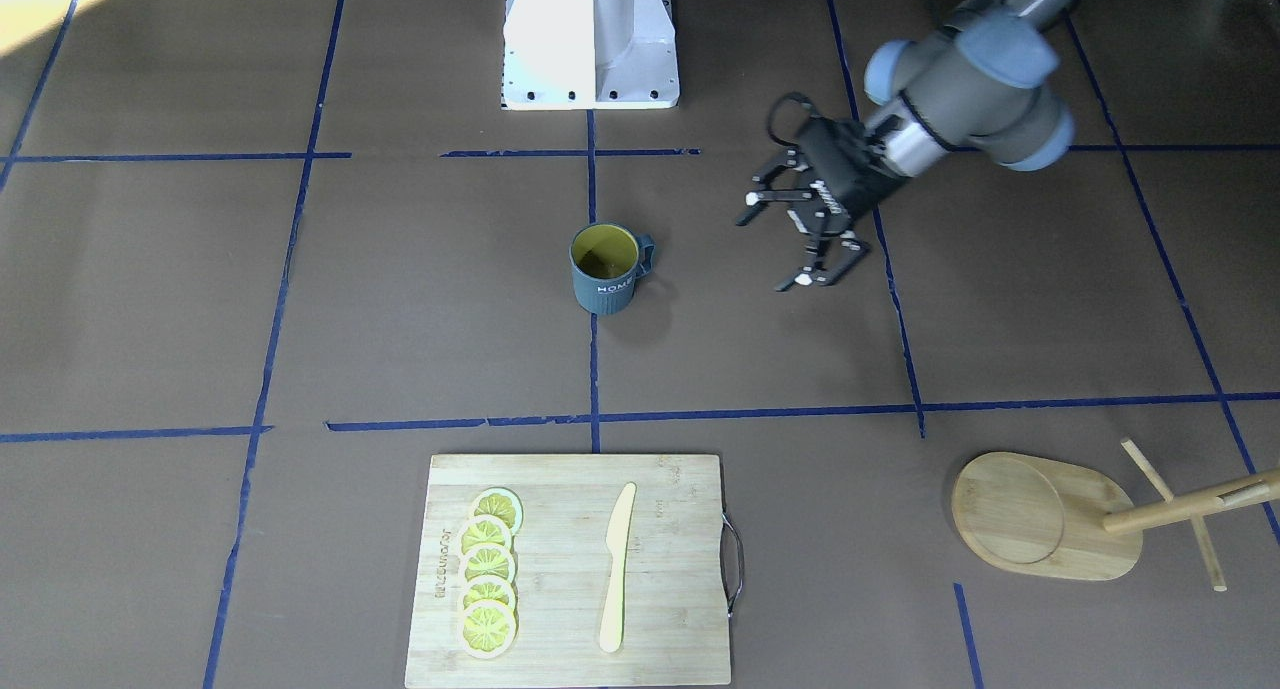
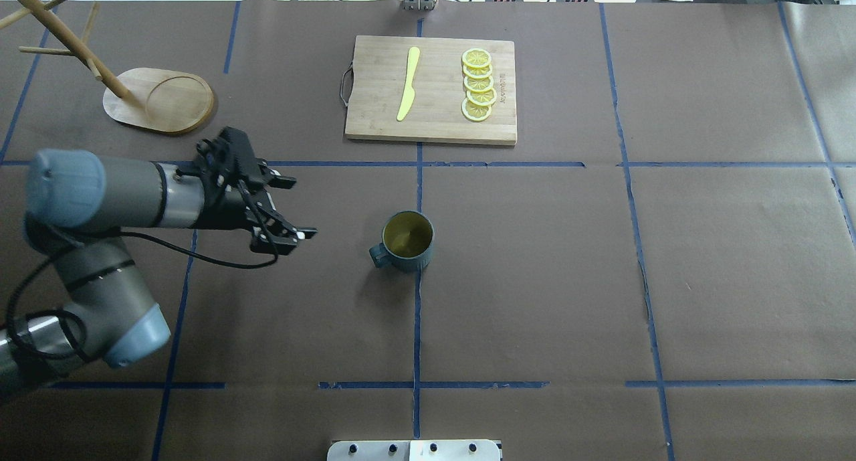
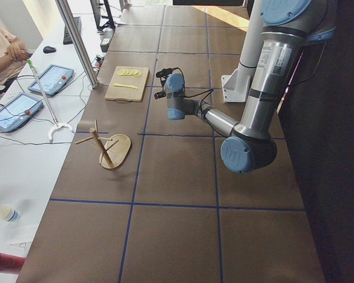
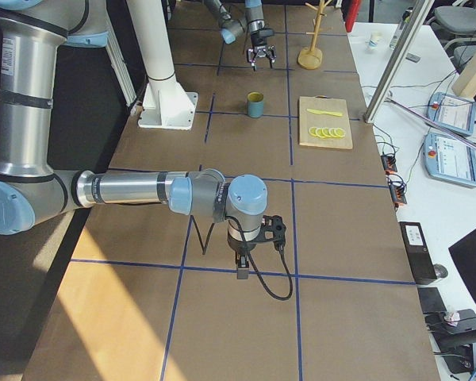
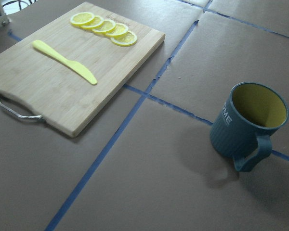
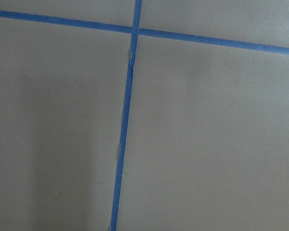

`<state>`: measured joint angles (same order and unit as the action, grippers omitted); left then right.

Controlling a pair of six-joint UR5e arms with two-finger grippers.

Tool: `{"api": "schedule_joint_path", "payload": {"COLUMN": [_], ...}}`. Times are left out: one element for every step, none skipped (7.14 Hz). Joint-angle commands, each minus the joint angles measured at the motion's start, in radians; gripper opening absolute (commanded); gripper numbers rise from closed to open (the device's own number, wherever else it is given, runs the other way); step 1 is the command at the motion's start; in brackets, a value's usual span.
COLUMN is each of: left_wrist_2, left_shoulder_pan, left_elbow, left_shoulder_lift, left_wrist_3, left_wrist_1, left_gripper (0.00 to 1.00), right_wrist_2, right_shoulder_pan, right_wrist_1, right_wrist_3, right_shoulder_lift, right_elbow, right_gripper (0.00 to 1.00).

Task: Hang cup on storage rack
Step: 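Withdraw the right arm while the left gripper reaches toward the mug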

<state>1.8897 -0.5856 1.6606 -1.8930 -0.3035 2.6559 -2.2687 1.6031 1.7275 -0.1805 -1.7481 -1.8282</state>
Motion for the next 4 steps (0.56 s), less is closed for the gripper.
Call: {"api": "schedule_joint_path", "payload": {"left_wrist_2": [-0.124, -0.165, -0.238, -0.268], "left_shoulder_pan": [0.139, 0.168, 0.217, 0.23], "left_elbow": [-0.038, -0.039, -0.056, -0.076], "left_shoulder_lift": [-0.051, -0.054, -0.063, -0.09], "left_wrist_3": [-0.005, -0.005, -0.005, -0.003], "left_wrist_1": [0.022, 0.021, 0.022, 0.021], "left_gripper": [1.0, 1.0, 1.0, 1.0], "right_wrist_2": [0.0, 0.0, 0.0, 0.001], "right_shoulder_pan": [0.0, 0.0, 0.0, 0.0], "right_wrist_1": [0.001, 0.001, 0.0, 0.001], "right_wrist_3": [-0.002, -0.004, -0.004, -0.004], "right_shoulder_lift": [-0.001, -0.002, -0.002, -0.002], "right_elbow": [0.0, 0.0, 0.0, 0.0], "right_gripper": [1.0, 1.0, 1.0, 1.0]}}
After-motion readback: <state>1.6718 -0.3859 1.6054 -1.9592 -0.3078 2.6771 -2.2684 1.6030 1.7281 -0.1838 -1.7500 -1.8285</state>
